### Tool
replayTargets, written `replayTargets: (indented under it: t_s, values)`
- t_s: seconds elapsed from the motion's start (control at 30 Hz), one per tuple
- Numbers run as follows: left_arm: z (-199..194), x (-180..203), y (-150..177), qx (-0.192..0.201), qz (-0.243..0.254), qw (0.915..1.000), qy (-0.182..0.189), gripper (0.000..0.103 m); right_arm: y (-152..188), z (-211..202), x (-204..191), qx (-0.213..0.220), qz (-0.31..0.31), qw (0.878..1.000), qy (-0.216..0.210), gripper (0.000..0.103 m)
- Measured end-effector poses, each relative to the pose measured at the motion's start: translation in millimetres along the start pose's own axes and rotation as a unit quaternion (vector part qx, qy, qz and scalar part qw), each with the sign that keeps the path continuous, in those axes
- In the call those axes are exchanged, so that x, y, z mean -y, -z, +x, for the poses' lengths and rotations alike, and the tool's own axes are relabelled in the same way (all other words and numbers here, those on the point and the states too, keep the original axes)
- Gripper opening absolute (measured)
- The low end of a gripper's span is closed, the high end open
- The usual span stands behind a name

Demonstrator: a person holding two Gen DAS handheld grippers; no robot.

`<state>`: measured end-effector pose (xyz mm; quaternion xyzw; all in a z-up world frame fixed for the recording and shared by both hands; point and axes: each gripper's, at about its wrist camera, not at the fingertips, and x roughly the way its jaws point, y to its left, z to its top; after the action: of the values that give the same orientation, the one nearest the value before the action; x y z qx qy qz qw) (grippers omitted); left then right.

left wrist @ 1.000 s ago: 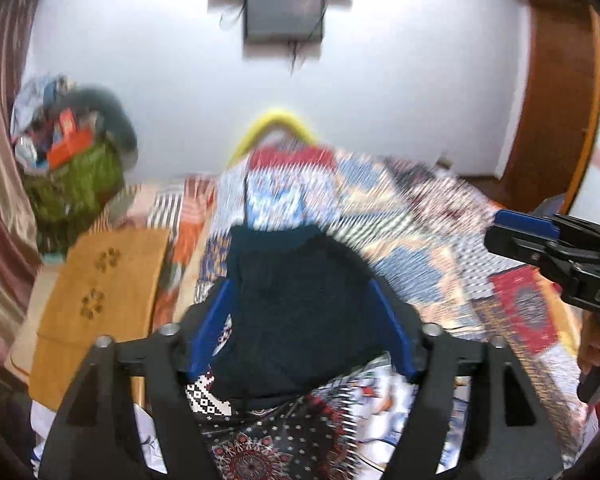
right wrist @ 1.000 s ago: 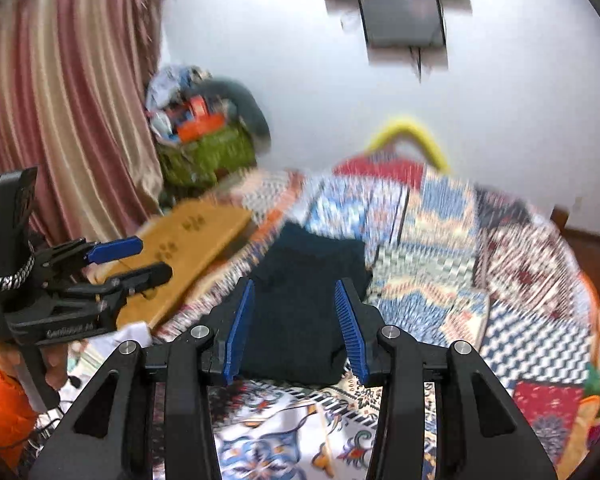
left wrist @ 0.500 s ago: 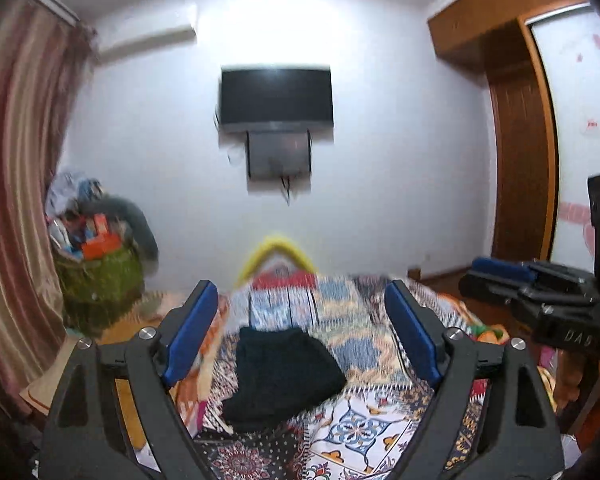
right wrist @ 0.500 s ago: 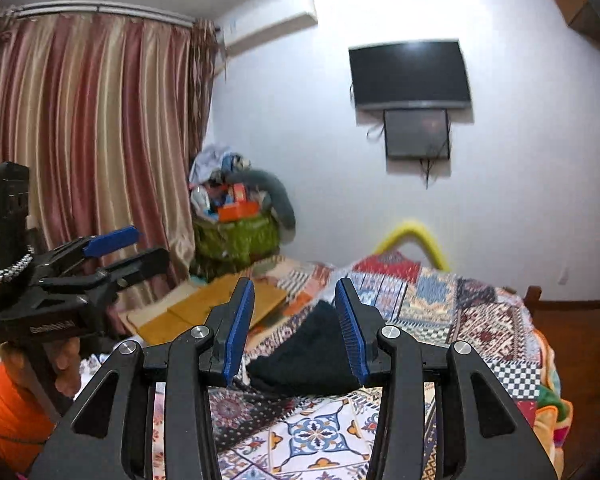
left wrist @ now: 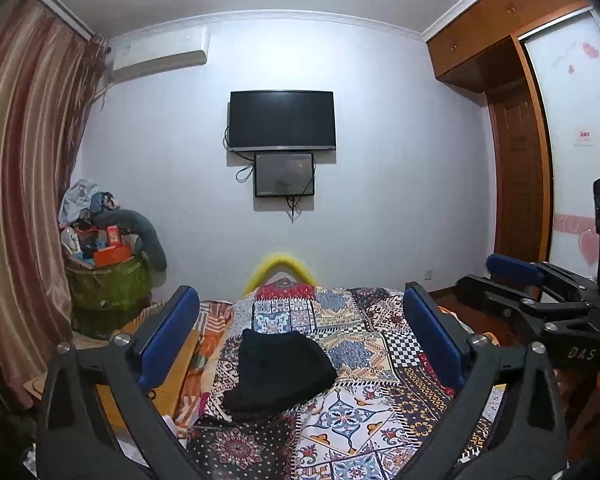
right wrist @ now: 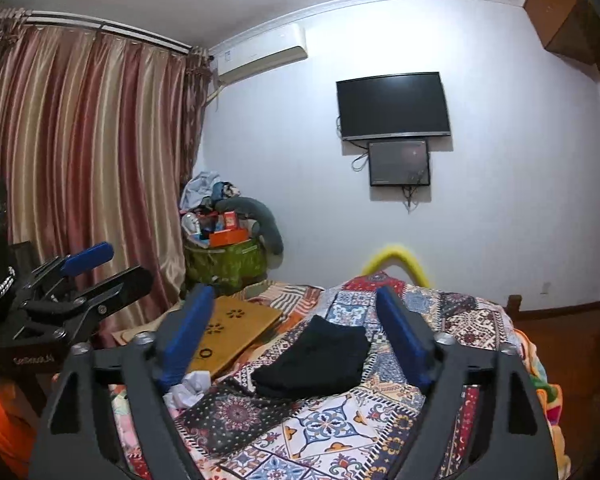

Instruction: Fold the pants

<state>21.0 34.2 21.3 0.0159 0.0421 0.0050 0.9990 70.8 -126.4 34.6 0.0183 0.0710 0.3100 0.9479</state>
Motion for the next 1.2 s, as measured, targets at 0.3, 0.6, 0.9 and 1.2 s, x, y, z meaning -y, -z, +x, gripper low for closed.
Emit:
replayTargets:
  t_s: [0.3, 0.6, 0.9, 1.2]
  values:
    - [-1, -1, 10, -0.008, -0.01, 0.9998, -0.013, 0.103, 4, -1, -1, 0.007, -0.004, 1.0, 0.016, 0.1]
    - [7, -2, 16, -0.021, -0.017, 0.9995, -0.015, 0.103, 12, -3, 4, -0.004, 0.001, 1.0, 0.014, 0.1]
    - [12, -2, 19, -0.028, -0.02, 0.9993, -0.014, 0.103, 15, -2, 8, -0.015, 0.01, 1.0, 0.015, 0.101]
    - [14, -1, 21, -0.031, -0.024, 0.9992, -0.012, 0.103, 14, -6, 9, -0.014, 0.01, 1.0, 0.018, 0.101]
